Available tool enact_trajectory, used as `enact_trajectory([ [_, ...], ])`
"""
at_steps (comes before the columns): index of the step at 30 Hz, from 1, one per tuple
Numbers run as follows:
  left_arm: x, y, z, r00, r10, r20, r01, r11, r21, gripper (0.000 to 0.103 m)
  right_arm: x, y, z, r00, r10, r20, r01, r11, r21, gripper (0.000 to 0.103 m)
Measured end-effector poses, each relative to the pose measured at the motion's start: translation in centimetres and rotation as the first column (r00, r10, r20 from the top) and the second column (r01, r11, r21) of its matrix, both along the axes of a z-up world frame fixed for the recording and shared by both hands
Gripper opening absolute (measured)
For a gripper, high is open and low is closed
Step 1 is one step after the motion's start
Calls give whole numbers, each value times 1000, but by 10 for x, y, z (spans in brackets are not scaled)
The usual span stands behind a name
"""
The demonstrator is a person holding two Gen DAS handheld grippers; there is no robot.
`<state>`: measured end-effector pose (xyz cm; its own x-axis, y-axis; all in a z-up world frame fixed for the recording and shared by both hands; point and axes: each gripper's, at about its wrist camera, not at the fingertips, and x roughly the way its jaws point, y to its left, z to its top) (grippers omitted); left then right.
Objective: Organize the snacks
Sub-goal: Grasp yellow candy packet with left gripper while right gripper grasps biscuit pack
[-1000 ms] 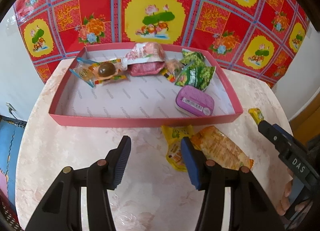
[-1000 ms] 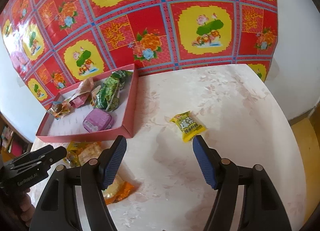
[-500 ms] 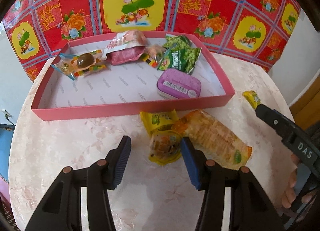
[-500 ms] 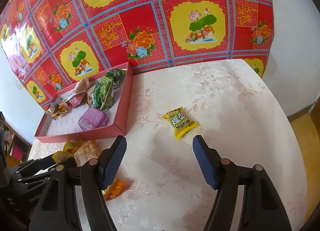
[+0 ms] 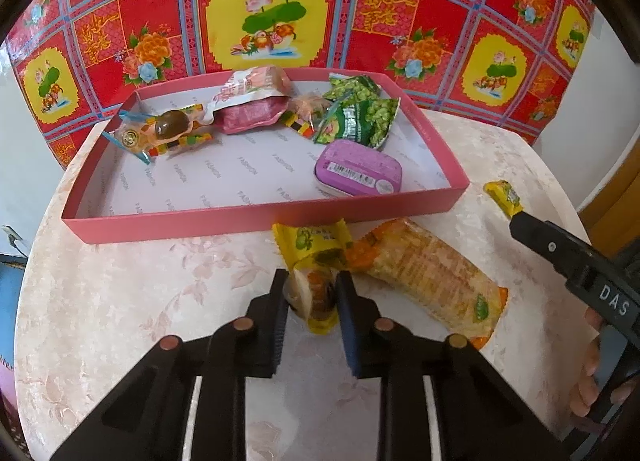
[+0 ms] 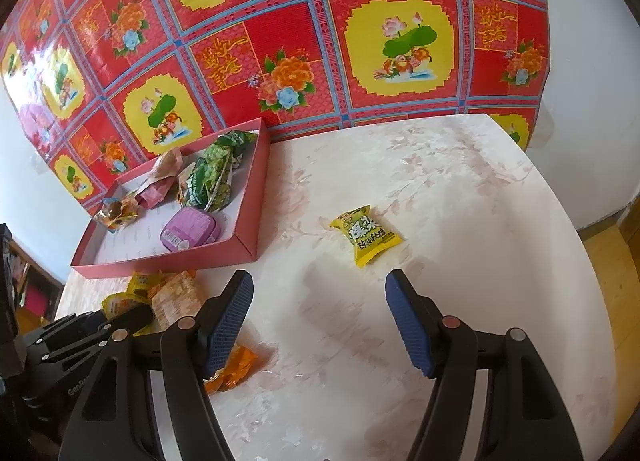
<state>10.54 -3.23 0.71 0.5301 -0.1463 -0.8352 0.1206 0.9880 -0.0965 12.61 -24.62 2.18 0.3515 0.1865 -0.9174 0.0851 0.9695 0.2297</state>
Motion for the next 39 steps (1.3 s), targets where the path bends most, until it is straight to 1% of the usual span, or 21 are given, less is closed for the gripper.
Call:
enact_trajectory([
  [7, -5, 12, 4, 1000, 25, 6, -25, 1000, -11, 24, -3, 11, 0, 1000, 26, -10, -26, 1000, 11, 70],
  [12, -5, 26, 6, 998, 68, 1, -68, 998, -14, 24, -5, 21, -1, 999, 45, -23, -43, 997, 56, 70],
  [16, -6, 35, 6, 996, 93, -2, -93, 996, -9, 24, -8, 34, -2, 995, 90, -32, -86, 991, 102, 70],
  [20, -7, 43, 6, 994, 110, -3, -110, 994, -15, 24, -10, 49, -5, 989, 142, -46, -138, 987, 76, 70],
  [25, -9, 48, 6, 993, 119, -1, -119, 993, -18, 24, -15, 64, -9, 979, 193, -67, -188, 979, 74, 70],
  [28, -10, 51, 5, 992, 124, -1, -124, 992, -24, 24, -18, 73, -9, 973, 220, -72, -217, 975, 56, 70],
  [32, -11, 56, 4, 991, 132, -1, -132, 991, -32, 24, -20, 81, -9, 968, 239, -71, -238, 971, 27, 70],
  [36, -12, 59, 4, 991, 137, -1, -137, 990, -41, 24, -23, 86, -9, 965, 254, -71, -256, 966, -22, 70],
  [39, -13, 61, 4, 991, 137, 1, -137, 989, -47, 24, -23, 87, -10, 966, 251, -65, -253, 967, -31, 70],
])
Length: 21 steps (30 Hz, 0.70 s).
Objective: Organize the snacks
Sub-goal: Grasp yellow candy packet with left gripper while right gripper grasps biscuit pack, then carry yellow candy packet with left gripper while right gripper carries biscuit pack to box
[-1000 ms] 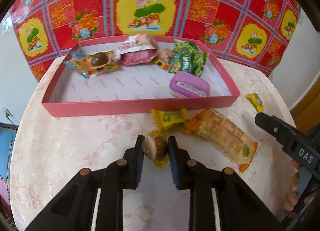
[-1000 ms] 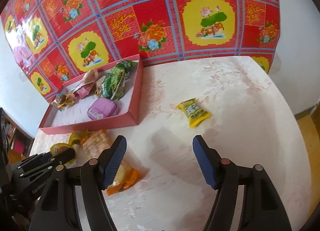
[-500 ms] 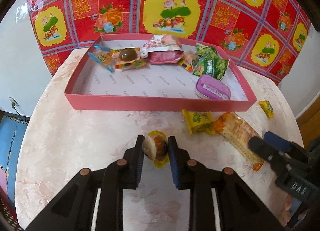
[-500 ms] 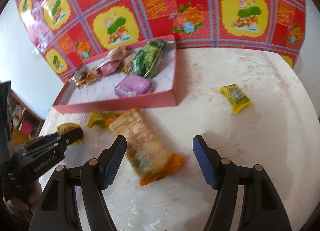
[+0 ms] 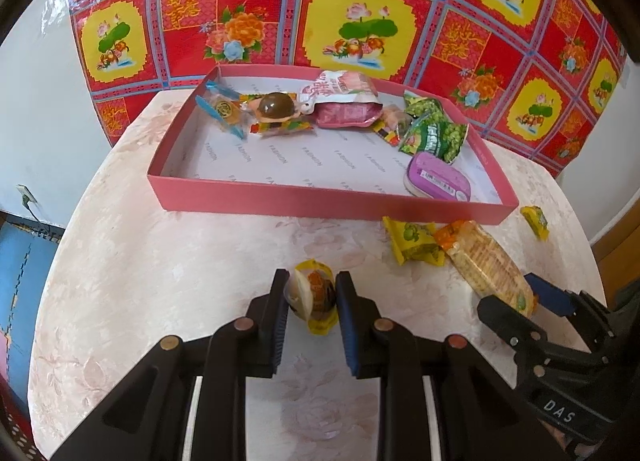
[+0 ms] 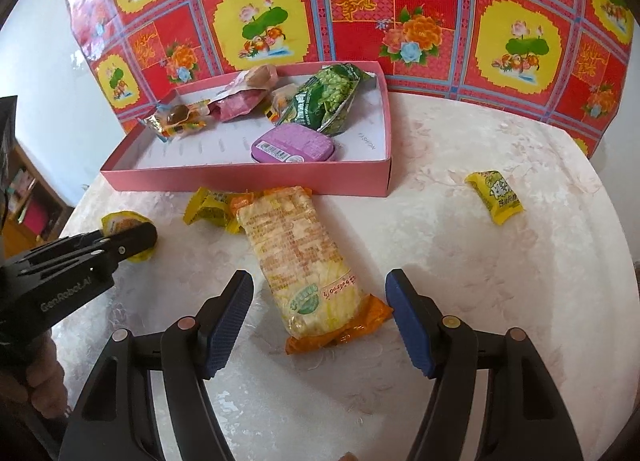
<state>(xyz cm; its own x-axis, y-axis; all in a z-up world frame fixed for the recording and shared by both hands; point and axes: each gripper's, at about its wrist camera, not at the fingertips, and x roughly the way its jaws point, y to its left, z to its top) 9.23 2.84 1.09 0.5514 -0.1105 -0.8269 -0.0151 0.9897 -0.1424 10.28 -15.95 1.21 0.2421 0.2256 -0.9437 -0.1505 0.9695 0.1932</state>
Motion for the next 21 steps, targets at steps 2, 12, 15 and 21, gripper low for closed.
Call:
enact_trajectory([
  [2, -1, 1, 0, 1000, 0, 1, 0, 1000, -2, 24, 0, -1, 0, 1000, -5, 0, 5, 1000, 1, 70],
  [12, -4, 6, 1, 1000, 14, 5, -13, 1000, -11, 24, -5, 7, 2, 999, 37, 7, -37, 999, -27, 46],
  [15, -7, 8, 6, 1000, 15, 18, -14, 1000, -10, 24, -8, 10, 5, 999, 53, 9, -53, 999, -12, 43],
  [21, -12, 12, 17, 999, 27, 43, -27, 1000, -8, 24, -14, 8, 14, 998, 60, 23, -61, 998, 27, 40],
])
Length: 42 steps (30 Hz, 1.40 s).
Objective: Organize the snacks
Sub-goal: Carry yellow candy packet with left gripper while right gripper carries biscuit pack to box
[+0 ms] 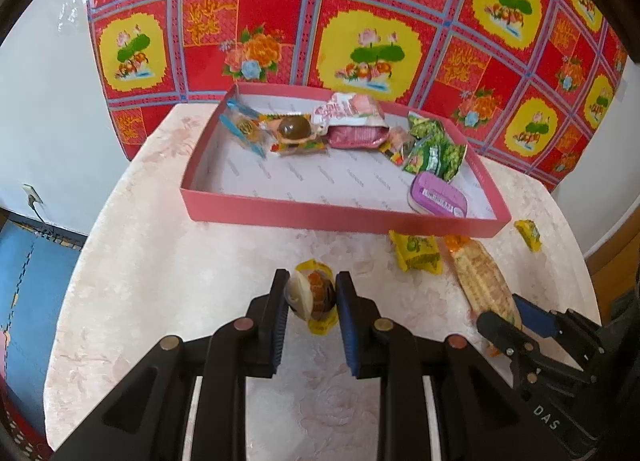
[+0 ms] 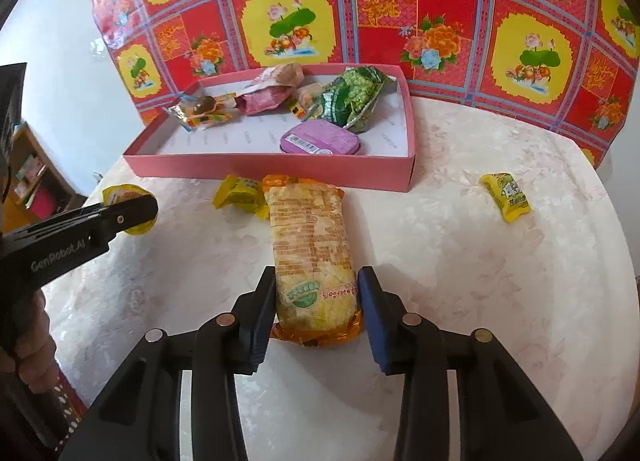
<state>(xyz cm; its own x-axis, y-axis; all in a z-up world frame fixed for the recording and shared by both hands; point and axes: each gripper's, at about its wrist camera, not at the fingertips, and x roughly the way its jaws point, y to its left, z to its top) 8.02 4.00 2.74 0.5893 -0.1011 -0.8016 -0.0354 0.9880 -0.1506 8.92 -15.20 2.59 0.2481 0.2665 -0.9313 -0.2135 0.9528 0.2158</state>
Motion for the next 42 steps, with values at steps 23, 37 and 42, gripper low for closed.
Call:
enact_trajectory([
  [23, 9, -7, 39, 995, -36, 90, 34, 999, 24, 24, 23, -9, 47, 993, -32, 110, 23, 996, 87, 40],
  [37, 44, -7, 65, 988, -47, 147, 40, 998, 49, 24, 72, -2, 63, 986, -41, 159, 24, 993, 112, 40],
  [42, 54, -9, 70, 986, -54, 160, 44, 997, 65, 24, 87, 1, 64, 985, -44, 169, 25, 993, 112, 40],
])
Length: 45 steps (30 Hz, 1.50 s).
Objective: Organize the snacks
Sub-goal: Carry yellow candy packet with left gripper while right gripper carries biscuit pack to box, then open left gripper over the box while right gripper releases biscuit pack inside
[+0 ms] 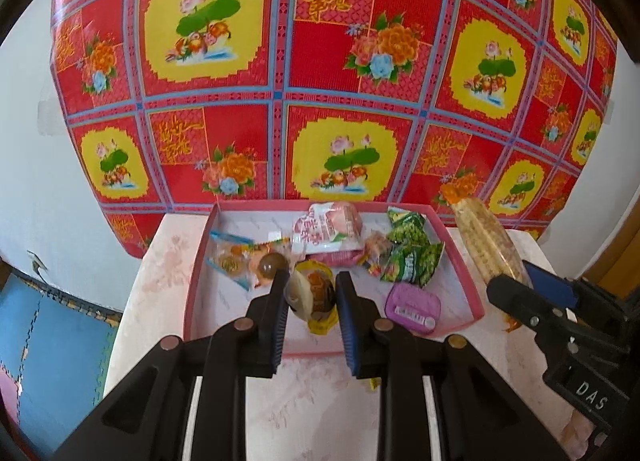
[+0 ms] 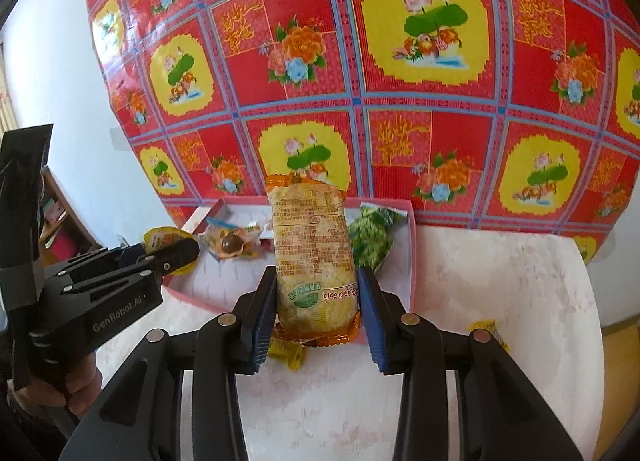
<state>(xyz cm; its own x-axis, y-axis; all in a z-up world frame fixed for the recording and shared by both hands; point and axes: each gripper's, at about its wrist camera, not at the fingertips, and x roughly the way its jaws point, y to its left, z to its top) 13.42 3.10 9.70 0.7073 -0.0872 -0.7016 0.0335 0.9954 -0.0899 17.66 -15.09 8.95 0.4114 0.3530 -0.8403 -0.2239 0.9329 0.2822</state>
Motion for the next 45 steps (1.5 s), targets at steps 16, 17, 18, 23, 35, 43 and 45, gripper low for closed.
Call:
enact_trajectory([
  [16, 36, 5, -33, 998, 43, -47, -43, 999, -6, 24, 18, 19, -36, 998, 7, -56, -7, 1000, -9, 40],
  [17, 37, 6, -36, 998, 45, -54, -45, 999, -9, 24, 19, 21, -39, 998, 9, -62, -10, 1000, -9, 40],
  [18, 38, 6, -38, 997, 46, -59, -47, 999, -11, 24, 20, 22, -41, 998, 11, -66, -12, 1000, -10, 40],
  [23, 44, 5, -50, 996, 44, -73, -44, 999, -3, 24, 23, 28, -54, 996, 19, -84, -21, 1000, -19, 40],
  [35, 57, 1, -75, 991, 42, -126, -43, 999, -5, 24, 30, 29, -79, 991, 12, -133, -15, 1000, -24, 40],
  [43, 59, -5, -77, 990, 31, -137, -32, 1000, -2, 24, 32, 28, -81, 989, 0, -148, -3, 1000, -14, 41],
  [45, 60, -7, -77, 990, 32, -139, -32, 999, 4, 24, 32, 27, -81, 989, -3, -148, 1, 1000, -15, 41],
])
